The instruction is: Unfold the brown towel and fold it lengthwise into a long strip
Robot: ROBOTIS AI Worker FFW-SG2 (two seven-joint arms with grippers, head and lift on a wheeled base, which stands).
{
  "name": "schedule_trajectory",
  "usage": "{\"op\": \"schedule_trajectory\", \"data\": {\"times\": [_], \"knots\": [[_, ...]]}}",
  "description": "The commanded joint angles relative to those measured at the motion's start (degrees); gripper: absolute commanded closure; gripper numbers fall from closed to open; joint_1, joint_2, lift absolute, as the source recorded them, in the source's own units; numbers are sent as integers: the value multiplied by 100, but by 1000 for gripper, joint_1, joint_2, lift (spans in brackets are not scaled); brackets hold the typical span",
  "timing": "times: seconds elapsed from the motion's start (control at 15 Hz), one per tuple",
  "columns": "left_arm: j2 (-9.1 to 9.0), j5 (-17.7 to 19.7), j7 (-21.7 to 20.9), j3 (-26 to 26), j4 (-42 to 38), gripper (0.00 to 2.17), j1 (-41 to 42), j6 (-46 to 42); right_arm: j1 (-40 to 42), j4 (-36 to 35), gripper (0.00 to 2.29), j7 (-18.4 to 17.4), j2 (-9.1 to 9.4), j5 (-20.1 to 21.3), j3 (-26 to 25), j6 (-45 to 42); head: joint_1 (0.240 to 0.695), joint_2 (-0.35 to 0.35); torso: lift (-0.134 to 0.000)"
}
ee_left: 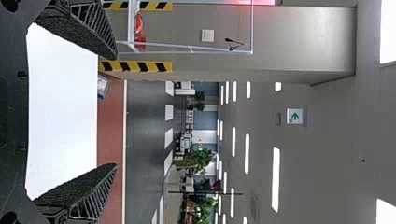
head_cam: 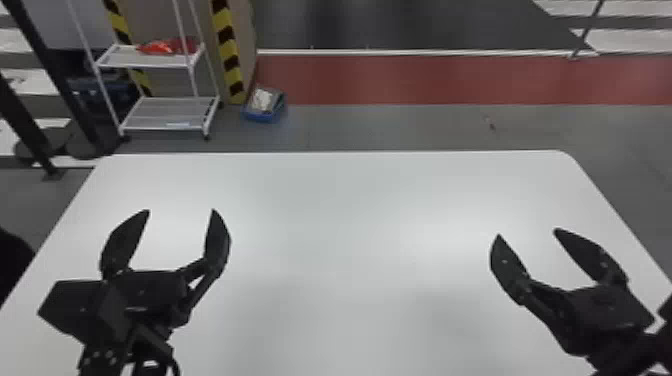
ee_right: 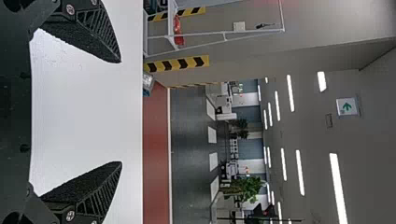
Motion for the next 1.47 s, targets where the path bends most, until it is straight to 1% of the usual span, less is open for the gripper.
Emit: {"op": "schedule_trajectory", "data": {"times": [0.0,0.47,1.4], "knots": [[0,0,1,-27,0,63,1,0,34,-2,107,5,2,-3,-13,-91,695,6,-114],[0,0,1,-53,-62,73,18,17,70,-63,107,-4,2,-55,-48,-127,695,-6,-114],[0,0,19,-53,-124,73,36,35,70,-81,107,-4,2,-73,-39,-91,695,-6,-114]]}}
